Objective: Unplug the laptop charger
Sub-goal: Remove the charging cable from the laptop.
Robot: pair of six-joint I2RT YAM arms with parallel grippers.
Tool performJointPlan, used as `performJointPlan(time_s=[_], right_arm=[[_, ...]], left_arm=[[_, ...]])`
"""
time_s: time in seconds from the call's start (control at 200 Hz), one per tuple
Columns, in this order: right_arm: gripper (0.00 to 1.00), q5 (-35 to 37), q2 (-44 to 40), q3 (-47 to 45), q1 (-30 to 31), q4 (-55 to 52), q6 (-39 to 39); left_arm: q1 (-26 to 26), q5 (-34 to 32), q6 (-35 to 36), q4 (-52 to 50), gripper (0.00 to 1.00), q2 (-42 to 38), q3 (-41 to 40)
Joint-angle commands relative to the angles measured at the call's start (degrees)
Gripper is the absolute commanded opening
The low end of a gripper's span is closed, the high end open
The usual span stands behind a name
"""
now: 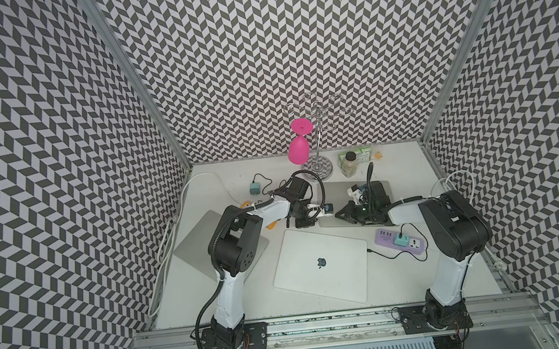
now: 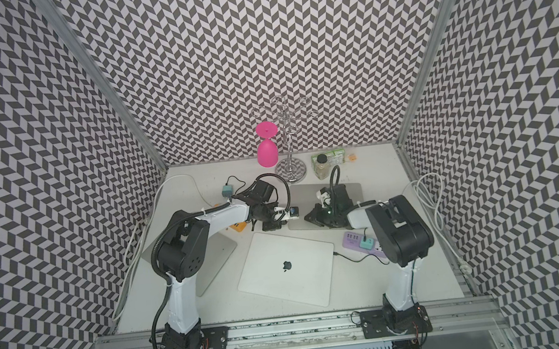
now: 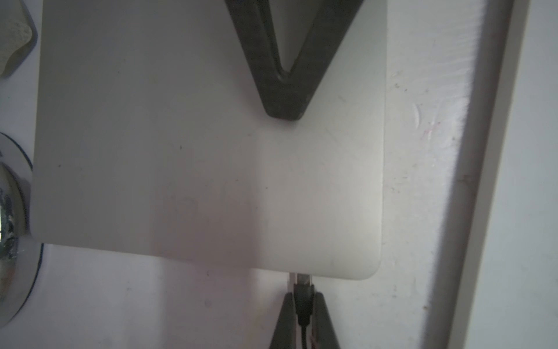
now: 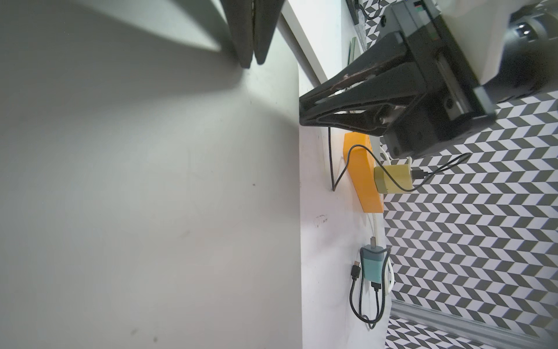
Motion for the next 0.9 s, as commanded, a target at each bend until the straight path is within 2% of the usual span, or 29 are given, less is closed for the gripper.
performJointPlan(time_s=[0.0,0.08,0.421,0.601,0.751,0.896], right_arm=[[0.00,3.4,2.6,-1.4,-0.5,-3.9,-0.4],[0.00,3.2,2.6,-1.2,-0.5,-3.9,-0.5],[0.00,2.5,1.8,-1.2,-0.5,-3.2,-0.7],[0.00,1.7,1.1,-0.4,-0.5,-3.0,-0.9],[0.01,1.3,0.0,-0.3,-0.5,-2.6,-0.9],[0.01,2.0,-2.3,-0.5,-0.4,-2.3,-1.6]], left_arm=[[0.2,-0.7,-1.9,-3.2,0.00,1.2,3.0],[0.4,0.0,-2.4,-4.9,0.00,2.2,4.1],[0.7,0.7,-2.6,-1.4,0.00,-2.0,0.6],[0.7,1.6,-3.0,0.2,0.36,-3.6,0.1],[0.8,1.8,-3.3,0.3,0.42,-4.9,0.4],[1.1,2.0,-3.6,3.1,0.45,-9.4,-1.9]])
